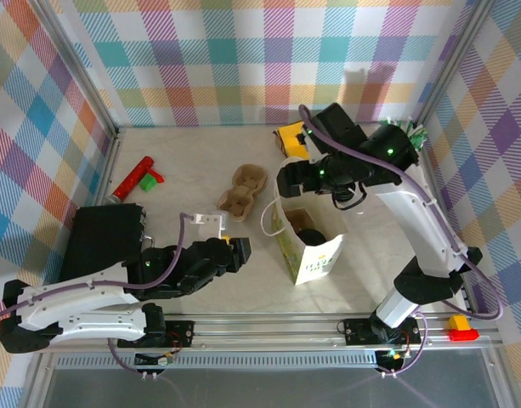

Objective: Pack the takeout coffee

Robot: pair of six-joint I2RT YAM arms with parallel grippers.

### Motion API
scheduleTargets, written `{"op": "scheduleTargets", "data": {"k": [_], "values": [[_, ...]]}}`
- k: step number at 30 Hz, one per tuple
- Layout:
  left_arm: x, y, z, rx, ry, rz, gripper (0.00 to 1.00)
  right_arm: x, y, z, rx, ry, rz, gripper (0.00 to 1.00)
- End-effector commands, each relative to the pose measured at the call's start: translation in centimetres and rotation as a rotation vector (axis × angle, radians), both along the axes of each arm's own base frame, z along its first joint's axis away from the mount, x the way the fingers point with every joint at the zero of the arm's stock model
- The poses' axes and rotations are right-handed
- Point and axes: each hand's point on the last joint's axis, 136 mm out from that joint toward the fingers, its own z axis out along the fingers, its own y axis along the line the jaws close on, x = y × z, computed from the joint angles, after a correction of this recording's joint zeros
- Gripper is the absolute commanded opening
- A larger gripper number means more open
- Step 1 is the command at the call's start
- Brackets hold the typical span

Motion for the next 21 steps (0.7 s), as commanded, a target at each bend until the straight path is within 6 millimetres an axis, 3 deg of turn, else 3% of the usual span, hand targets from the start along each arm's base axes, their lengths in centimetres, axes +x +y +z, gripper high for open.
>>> {"op": "scheduleTargets", "data": {"k": [1,12,21], "values": [[0.0,0.0,2.1,0.040,-0.022,-0.015,0.58,0.4,-2.0,1.9,0.037,-0.050,-0.039,0.85],[1.4,-1.0,8.3,-0.026,-0.067,-0.008,0.64,4.4,-8.2,4.0,0.055,-0.222,-0.214,0.89],[3.4,-4.1,9.7,-0.042,-0.039,-0.010,0.64,6.8,-14.9,2.5,0.048,-0.272,-0.390,0.93]]}}
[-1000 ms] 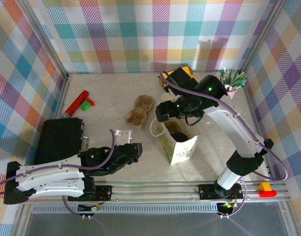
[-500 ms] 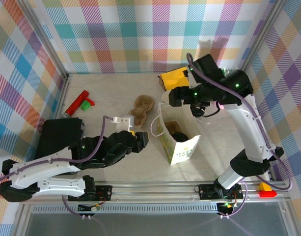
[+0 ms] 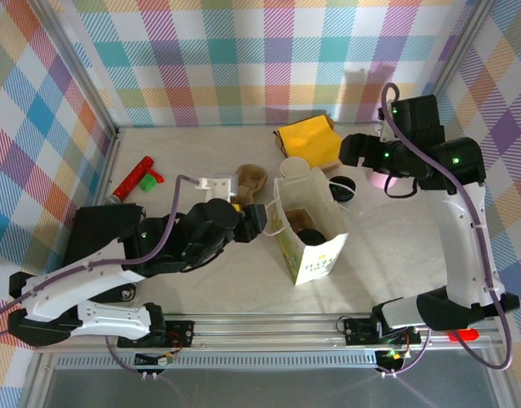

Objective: Pack the takeout coffee

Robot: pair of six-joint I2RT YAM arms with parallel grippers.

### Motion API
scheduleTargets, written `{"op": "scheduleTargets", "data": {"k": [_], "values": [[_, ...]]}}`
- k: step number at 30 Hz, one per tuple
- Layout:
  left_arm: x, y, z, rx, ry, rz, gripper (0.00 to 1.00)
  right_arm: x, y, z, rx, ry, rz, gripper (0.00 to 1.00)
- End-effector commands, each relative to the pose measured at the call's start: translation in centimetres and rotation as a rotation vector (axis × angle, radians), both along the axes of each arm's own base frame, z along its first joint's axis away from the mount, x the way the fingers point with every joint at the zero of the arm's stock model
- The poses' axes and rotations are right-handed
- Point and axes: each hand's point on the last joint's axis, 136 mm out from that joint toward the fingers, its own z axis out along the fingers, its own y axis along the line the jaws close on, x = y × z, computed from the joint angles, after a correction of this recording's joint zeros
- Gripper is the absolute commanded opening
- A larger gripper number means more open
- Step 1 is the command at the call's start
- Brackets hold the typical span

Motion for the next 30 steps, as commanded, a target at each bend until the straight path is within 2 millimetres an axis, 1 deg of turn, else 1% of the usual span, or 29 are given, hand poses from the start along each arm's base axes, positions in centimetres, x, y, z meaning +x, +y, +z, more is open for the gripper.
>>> {"op": "scheduleTargets", "data": {"k": [1,6,10,15,19,22,25,28,30], "values": [[0.7,-1.3,0.2,0.014,0.018,-0.024,0.64,1.1,-1.5,0.5,-0.001,-0.065,-0.015,0.93],[2.0,-3.8,-1.3,0.049,0.084,-0.037,0.61,1.6,-4.2,-1.2,-0.010,-0.070,-0.078,0.94],[2.8,-5.1,-3.2,0.088,0.155,-0.031,0.57,1.9,-5.4,-2.3,0.008,-0.085,-0.109,0.95],[3.8,-5.6,-5.9,0.139,0.250,-0.010,0.48,2.2,-6.1,-3.9,0.016,-0.044,-0.132,0.95],[4.4,-5.8,-7.5,0.163,0.308,-0.004,0.37,2.2,-6.3,-4.8,0.010,-0.022,-0.132,0.95],[4.8,-5.7,-8.0,0.170,0.329,0.001,0.29,2.3,-6.4,-5.2,0.004,-0.014,-0.129,0.94],[5.4,-5.3,-8.4,0.176,0.339,0.012,0.23,2.4,-6.4,-5.5,0.003,-0.007,-0.124,0.95],[6.2,-4.9,-8.4,0.171,0.346,0.020,0.19,2.7,-6.4,-5.6,0.005,-0.002,-0.122,0.94],[6.6,-4.7,-8.2,0.165,0.342,0.020,0.18,2.9,-6.3,-5.6,0.009,-0.004,-0.119,0.94]]}}
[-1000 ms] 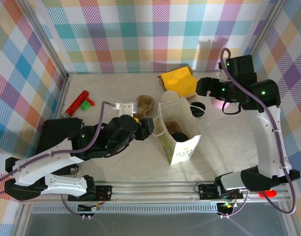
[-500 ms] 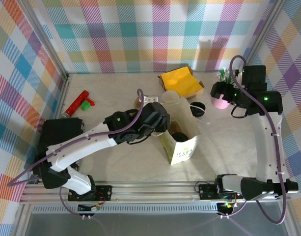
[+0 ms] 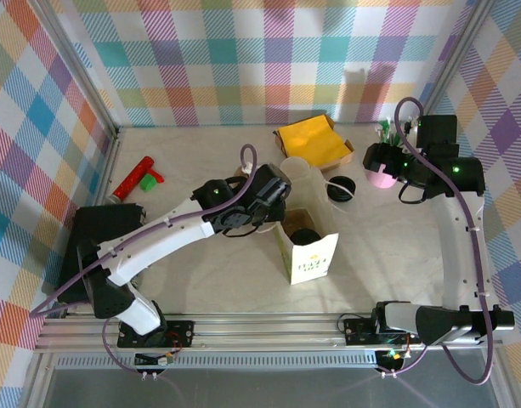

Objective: Pack the takeout coffee

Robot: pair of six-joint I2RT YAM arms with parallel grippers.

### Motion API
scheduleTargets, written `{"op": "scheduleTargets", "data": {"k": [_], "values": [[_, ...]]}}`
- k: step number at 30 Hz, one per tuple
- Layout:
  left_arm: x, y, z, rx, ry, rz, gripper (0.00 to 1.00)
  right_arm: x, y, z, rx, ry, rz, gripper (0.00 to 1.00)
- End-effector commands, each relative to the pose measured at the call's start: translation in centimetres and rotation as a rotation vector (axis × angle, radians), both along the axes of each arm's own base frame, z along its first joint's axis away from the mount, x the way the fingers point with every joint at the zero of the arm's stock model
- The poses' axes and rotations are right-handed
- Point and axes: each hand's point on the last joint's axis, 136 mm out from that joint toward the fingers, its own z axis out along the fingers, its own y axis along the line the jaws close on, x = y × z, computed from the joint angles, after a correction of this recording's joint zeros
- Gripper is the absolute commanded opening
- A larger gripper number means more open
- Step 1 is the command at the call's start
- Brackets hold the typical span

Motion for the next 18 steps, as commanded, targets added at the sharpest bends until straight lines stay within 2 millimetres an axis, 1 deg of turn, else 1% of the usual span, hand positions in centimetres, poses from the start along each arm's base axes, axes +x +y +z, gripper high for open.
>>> {"op": "scheduleTargets", "data": {"k": [1,7,12,16,18], "values": [[0.7,0.5,0.5,0.007,0.006,-0.010,0.17,0.9,0.1,0.1,0.004,-0.022,0.023,0.94],[2.0,0.9,0.9,0.007,-0.003,-0.016,0.15,1.8,0.3,0.1,0.010,-0.021,0.033,0.94],[2.6,0.8,1.1,0.001,-0.006,-0.026,0.15,2.8,0.1,0.2,0.010,-0.030,0.033,0.94],[2.7,0.7,1.6,-0.008,-0.013,-0.032,0.14,4.1,-0.4,0.1,0.014,-0.043,0.012,0.94],[2.7,0.6,1.9,-0.014,-0.017,-0.036,0.14,5.1,-1.0,0.1,0.008,-0.056,-0.013,0.92]]}}
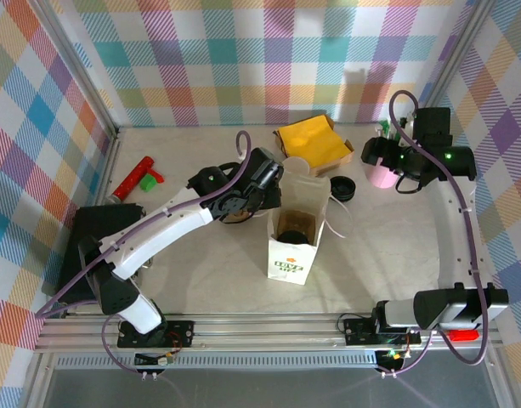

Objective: Pack the takeout coffee

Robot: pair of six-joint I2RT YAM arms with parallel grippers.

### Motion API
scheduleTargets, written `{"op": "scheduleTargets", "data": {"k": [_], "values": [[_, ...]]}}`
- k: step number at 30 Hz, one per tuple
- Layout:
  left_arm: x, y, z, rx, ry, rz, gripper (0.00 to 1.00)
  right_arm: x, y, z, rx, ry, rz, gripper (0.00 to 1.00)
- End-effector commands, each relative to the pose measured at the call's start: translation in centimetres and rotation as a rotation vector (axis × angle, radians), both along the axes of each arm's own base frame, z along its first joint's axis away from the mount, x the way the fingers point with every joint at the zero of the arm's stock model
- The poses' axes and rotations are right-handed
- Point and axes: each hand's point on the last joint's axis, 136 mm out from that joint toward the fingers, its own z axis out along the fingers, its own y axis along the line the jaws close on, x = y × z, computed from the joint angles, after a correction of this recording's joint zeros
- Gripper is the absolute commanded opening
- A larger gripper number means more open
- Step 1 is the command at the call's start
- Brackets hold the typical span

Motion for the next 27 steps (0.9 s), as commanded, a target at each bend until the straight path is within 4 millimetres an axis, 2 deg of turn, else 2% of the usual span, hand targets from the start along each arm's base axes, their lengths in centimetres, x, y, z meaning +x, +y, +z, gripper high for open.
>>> {"op": "scheduleTargets", "data": {"k": [1,4,7,11,15,22,27], "values": [[0.1,0.0,1.2,-0.012,-0.015,-0.024,0.14,2.4,-0.9,1.9,-0.006,-0.094,-0.035,0.91],[0.0,-0.4,2.2,-0.033,-0.040,-0.062,0.27,4.5,-1.6,1.8,-0.016,-0.137,-0.074,0.89],[0.0,0.0,4.0,-0.041,-0.086,-0.076,0.34,6.6,-1.9,1.6,-0.015,-0.162,-0.090,0.87],[0.0,1.5,6.4,-0.040,-0.158,-0.067,0.37,8.9,-2.3,1.1,-0.031,-0.150,-0.107,0.83],[-0.1,3.6,8.3,-0.042,-0.241,-0.048,0.38,10.4,-3.0,0.7,-0.076,-0.131,-0.112,0.78],[-0.8,6.6,9.7,-0.011,-0.386,-0.062,0.39,10.3,-3.8,-0.7,-0.115,-0.064,-0.099,0.68],[-1.6,8.5,9.4,0.021,-0.426,-0.052,0.39,9.6,-3.9,-2.6,-0.127,-0.025,-0.087,0.61]]}}
